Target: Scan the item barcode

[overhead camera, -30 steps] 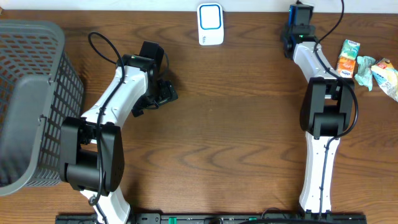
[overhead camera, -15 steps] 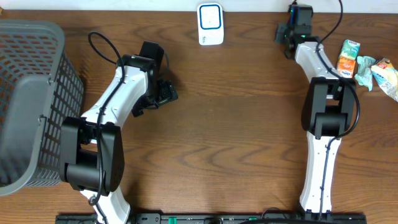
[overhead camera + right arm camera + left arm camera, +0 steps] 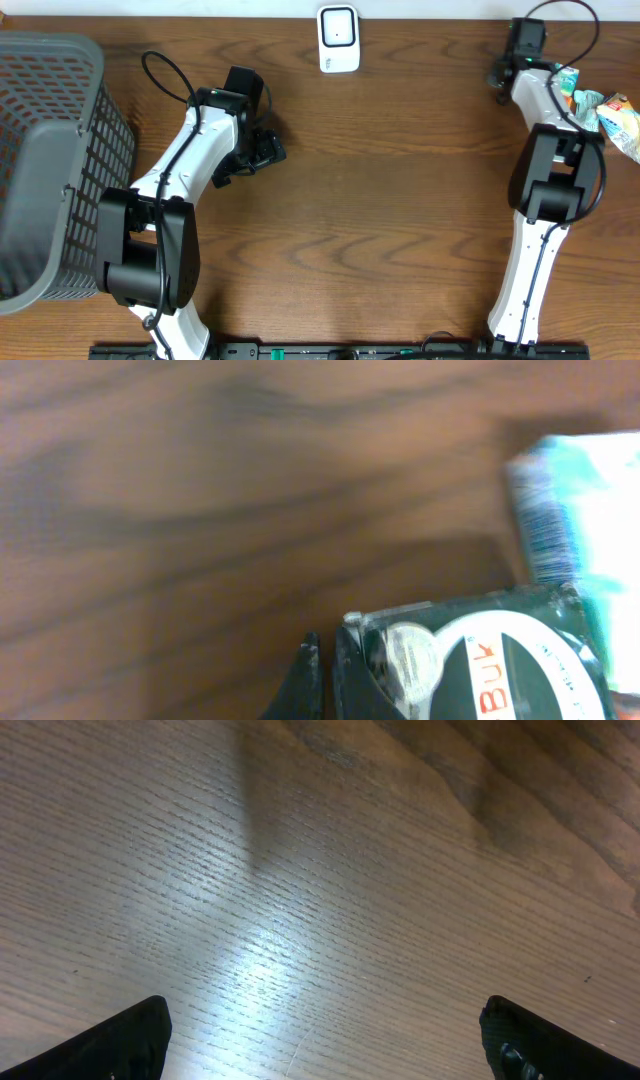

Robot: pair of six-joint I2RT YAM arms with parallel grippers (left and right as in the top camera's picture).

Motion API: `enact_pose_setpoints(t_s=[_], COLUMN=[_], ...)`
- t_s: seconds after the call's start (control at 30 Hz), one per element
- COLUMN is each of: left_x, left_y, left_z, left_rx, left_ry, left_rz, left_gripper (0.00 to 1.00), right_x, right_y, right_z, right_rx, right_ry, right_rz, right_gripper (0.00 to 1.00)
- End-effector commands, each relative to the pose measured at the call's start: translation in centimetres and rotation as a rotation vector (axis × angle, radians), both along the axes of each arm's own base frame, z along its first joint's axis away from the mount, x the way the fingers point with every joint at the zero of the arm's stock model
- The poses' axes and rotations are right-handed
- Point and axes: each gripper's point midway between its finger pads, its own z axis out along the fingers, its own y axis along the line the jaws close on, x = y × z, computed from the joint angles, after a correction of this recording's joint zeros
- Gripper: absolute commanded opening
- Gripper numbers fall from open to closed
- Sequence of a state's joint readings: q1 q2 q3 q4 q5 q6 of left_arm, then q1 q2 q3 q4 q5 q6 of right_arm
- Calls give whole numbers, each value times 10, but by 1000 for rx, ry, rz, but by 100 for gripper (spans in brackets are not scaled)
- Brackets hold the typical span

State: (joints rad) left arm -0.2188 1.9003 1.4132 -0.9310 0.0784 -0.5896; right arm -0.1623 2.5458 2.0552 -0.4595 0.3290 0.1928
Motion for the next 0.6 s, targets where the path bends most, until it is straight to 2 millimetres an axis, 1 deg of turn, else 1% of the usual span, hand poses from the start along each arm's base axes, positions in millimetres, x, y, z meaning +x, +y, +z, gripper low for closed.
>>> enact_pose_setpoints(t_s=[0.0,0.1,0.13,0.17,0.23,0.27,0.3,0.33,0.37,0.4,0.43,0.47,0.5,0.53,0.57], left_x=[-2,-2,-2,-2,-2,-2,-2,-2,-2,-2,-2,-2,-2,-2,-2], left_y=[3,3,3,3,3,3,3,3,3,3,3,3,3,3,3], left_z=[-2,-2,-2,-2,-2,-2,-2,-2,-2,-2,-2,-2,-2,-2,-2], left_rx=[15,15,15,15,15,15,15,15,15,15,15,15,15,15,15], left_ry=[7,7,7,7,7,7,7,7,7,7,7,7,7,7,7], left_rz=[-7,-7,-7,-7,-7,-7,-7,-7,-7,-7,-7,-7,-7,-7,-7], left_gripper=[97,98,98,98,98,98,98,98,98,98,98,98,98,98,97], right_x=[-25,-26,-25,-25,-25,-27,-28,-31,-34,-38,-44,-49,-58,-65,-81], right_y=[-34,-34,-31,-30,-25,-20,-15,-3,6,17,31,40,53,62,77], right_z=[0,24,43,53,83,104,119,145,162,180,201,215,234,247,269], right_rx=[-53,-56,-59,-60,-64,-65,-61,-44,-27,0,35,62,95,119,161], right_ry=[66,47,25,13,-21,-45,-60,-89,-106,-127,-151,-170,-191,-203,-222], right_rz=[-95,-96,-93,-91,-84,-76,-66,-40,-17,14,49,66,89,104,122], right_gripper=[1,1,1,3,12,20,28,45,54,69,96,99,99,99,99])
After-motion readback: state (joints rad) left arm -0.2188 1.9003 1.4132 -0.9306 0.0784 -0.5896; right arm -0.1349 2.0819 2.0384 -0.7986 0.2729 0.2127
